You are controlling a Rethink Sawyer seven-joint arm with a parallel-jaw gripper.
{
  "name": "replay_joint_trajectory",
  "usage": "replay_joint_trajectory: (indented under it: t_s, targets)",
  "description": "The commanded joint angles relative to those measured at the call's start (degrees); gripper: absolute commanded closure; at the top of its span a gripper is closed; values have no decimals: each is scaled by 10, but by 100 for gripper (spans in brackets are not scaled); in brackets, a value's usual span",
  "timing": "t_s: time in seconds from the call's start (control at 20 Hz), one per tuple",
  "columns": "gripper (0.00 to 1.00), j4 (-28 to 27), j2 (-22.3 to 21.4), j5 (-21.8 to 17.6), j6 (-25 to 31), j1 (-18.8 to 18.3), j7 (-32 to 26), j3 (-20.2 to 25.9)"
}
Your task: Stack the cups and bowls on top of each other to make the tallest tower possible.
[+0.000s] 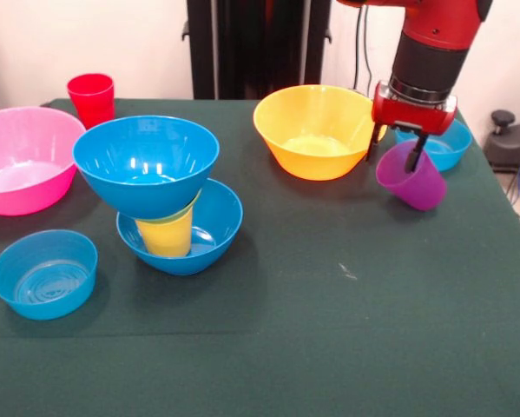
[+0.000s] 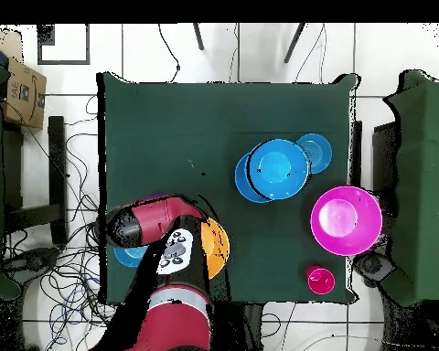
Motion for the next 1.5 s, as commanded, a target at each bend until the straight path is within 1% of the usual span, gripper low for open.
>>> replay_joint_trajectory:
  t_s: [0.05,0.35,1.15,1.2,1.5]
  targets:
    - [0,10,8,0,-2,11,45,30]
    - [0,9,30,2,-34,6,50,38]
    - [0,4,42,5,-42,17,61,31]
    - [100,3,42,5,-41,17,62,30]
    - [100,2,42,7,-38,16,61,32]
